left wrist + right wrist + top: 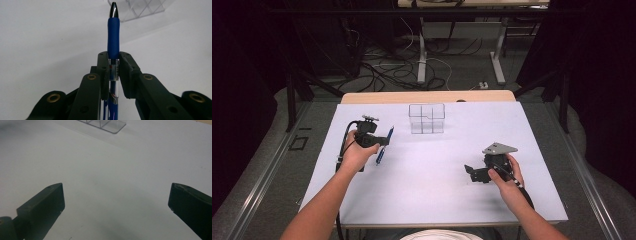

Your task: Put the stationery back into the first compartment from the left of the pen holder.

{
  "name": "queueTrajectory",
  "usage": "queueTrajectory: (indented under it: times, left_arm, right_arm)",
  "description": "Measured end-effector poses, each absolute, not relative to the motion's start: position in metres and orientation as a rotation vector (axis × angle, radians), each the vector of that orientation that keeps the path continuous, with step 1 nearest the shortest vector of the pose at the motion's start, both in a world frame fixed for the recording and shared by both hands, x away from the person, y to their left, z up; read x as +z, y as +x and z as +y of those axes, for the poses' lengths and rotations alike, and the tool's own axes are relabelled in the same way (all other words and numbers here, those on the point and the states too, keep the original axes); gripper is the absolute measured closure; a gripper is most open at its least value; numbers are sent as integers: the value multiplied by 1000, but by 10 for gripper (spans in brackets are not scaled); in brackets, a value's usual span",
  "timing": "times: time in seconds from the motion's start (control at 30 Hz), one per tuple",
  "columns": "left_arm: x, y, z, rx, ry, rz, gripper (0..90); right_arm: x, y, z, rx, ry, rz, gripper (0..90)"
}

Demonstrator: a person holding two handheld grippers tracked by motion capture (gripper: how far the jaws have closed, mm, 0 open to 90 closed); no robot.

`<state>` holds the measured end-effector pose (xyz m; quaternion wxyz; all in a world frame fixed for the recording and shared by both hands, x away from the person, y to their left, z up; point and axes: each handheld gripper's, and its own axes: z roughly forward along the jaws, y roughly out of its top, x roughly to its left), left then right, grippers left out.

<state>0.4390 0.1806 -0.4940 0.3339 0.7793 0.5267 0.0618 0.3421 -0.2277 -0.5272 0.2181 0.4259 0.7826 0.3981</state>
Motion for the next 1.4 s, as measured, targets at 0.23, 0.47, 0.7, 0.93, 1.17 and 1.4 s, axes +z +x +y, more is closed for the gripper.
queueTrajectory:
  times: [0.23, 0.47, 0.7, 0.93, 1.17, 1.4]
  left_arm:
    - [-491, 440, 185, 209, 1900, 1389, 795]
    - [-487, 441, 184, 270, 1814, 1384, 796]
    - [-484, 443, 180, 318, 1766, 1354, 795]
    - [-480, 446, 176, 369, 1730, 1328, 795]
    - [-472, 448, 169, 400, 1692, 1298, 796]
    - [-461, 452, 162, 433, 1684, 1270, 796]
  right_arm:
    - [-527, 342, -228, 1101, 1179, 2167, 2]
    - [-527, 342, -228, 1105, 1180, 2174, 2]
    - [-528, 342, -228, 1103, 1179, 2175, 3]
    - [-528, 342, -228, 1105, 1179, 2177, 2]
    - [-528, 342, -228, 1105, 1179, 2176, 2]
    - [-529, 342, -228, 1100, 1171, 2178, 2]
